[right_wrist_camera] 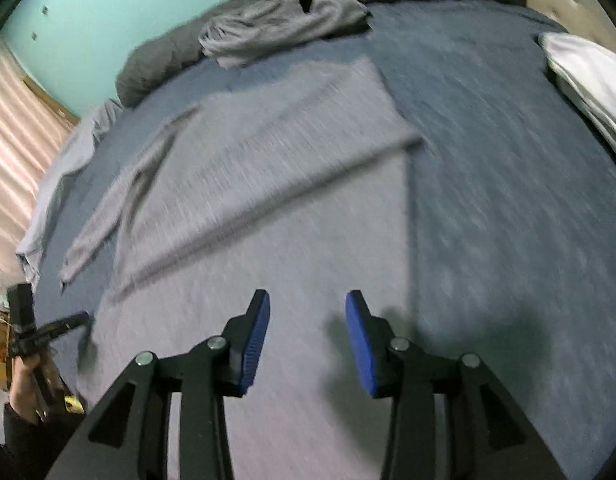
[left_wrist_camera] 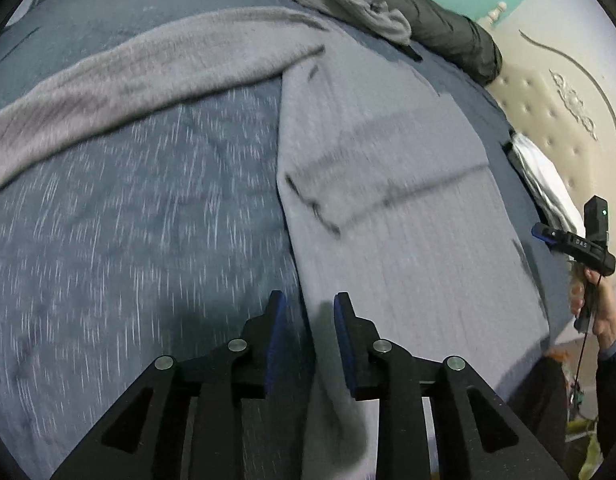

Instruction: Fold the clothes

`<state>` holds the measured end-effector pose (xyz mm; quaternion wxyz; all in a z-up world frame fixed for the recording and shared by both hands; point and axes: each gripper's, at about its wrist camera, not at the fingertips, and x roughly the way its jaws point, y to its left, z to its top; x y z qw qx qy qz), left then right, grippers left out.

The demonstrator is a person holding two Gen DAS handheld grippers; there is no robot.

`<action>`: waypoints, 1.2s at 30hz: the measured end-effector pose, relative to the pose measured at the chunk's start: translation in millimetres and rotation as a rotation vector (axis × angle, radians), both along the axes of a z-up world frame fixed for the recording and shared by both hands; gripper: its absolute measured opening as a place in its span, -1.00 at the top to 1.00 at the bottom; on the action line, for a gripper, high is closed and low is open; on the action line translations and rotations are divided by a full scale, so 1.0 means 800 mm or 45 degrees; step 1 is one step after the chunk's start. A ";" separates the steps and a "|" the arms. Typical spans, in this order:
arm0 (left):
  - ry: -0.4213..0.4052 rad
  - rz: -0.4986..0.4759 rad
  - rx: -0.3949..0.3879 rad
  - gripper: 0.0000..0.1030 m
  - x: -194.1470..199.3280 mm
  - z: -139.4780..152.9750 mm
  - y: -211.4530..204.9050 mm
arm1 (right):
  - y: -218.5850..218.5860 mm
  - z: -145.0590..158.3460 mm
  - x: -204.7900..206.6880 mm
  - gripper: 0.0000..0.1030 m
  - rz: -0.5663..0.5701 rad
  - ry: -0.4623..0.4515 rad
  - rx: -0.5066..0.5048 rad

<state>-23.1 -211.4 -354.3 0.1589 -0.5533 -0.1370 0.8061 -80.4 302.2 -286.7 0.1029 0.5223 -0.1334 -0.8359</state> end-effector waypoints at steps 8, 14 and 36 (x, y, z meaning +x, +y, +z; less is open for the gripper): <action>-0.071 -0.060 0.002 0.34 0.025 -0.009 0.011 | 0.045 -0.018 0.081 0.12 -0.026 -0.197 0.019; -0.114 -0.095 0.011 0.35 0.041 -0.016 0.017 | 0.041 -0.039 0.122 0.12 0.009 -0.261 -0.022; -0.228 -0.023 0.184 0.83 0.077 -0.030 0.003 | 0.043 -0.007 0.151 0.95 0.095 -0.192 -0.046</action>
